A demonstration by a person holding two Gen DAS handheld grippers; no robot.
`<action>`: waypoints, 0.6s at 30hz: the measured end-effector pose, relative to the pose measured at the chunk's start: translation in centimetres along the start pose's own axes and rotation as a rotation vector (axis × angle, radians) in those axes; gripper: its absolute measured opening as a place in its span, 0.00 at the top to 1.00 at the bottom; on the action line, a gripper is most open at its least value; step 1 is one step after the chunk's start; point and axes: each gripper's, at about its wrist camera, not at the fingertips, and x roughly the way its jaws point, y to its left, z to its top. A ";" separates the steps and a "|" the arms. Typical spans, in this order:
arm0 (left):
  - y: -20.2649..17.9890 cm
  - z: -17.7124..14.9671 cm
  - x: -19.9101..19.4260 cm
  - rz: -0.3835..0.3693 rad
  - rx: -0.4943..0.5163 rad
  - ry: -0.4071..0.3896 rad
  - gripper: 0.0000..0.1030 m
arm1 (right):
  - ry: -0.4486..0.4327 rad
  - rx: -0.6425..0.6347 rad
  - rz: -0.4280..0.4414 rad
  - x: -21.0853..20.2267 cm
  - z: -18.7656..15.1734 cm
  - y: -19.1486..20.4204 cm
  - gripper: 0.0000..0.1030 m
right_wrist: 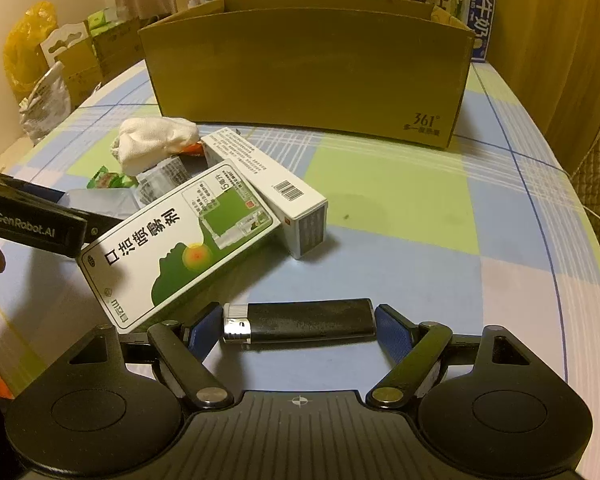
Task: Organize objects
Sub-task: 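Grasp the black lighter with the right gripper while the left grasps the clear container, then carry the lighter and clear container into the box and release both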
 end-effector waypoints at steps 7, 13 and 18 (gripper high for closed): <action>1.3 -0.5 -0.4 0.019 -0.012 0.020 0.17 | -0.003 0.004 0.006 0.1 0.0 0.0 0.23; 1.3 -0.3 0.0 -0.006 0.014 0.013 0.19 | -0.006 0.013 0.004 0.0 0.0 -0.2 0.23; 0.9 -0.5 -0.6 -0.002 0.035 -0.003 0.19 | -0.012 0.037 -0.007 -0.4 0.0 -0.5 0.23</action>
